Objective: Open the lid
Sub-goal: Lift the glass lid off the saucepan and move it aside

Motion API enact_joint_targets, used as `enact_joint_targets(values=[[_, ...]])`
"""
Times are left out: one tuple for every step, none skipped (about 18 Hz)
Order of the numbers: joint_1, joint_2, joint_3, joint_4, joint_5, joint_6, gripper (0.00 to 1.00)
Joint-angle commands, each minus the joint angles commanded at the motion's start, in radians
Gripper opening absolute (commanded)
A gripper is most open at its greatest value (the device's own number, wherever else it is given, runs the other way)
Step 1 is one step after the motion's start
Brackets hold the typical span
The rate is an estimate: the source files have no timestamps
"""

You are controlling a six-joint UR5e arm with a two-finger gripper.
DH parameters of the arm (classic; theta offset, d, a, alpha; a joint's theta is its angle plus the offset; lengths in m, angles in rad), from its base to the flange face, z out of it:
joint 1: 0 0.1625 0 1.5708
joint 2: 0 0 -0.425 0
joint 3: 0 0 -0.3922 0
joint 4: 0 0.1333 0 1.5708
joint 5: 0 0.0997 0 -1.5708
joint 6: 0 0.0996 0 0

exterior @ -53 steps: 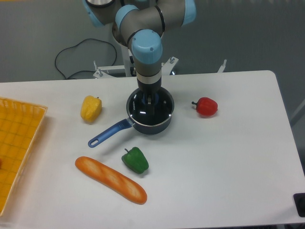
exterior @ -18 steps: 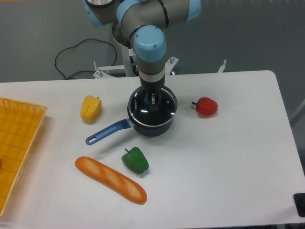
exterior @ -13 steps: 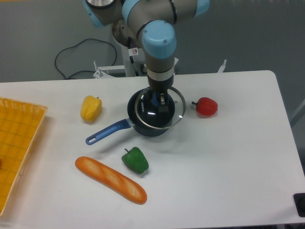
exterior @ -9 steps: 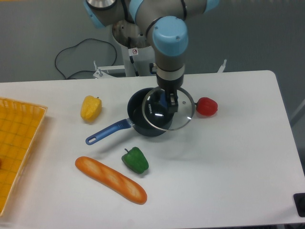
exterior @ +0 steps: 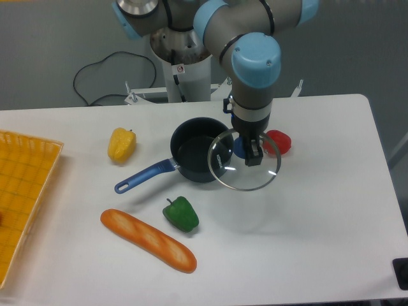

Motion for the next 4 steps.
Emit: enact_joint_targets(values=[[0.003,-0.009,0.006,0.000,0.000,0.000,0.59],[0.003,-0.009,0.006,0.000,0.005,0.000,0.58],[0.003,-0.011,0.003,0.000,0.008,-0.002,0.58],[0.003,-0.011,-0.004,0.002,0.003,-0.003,0.59]])
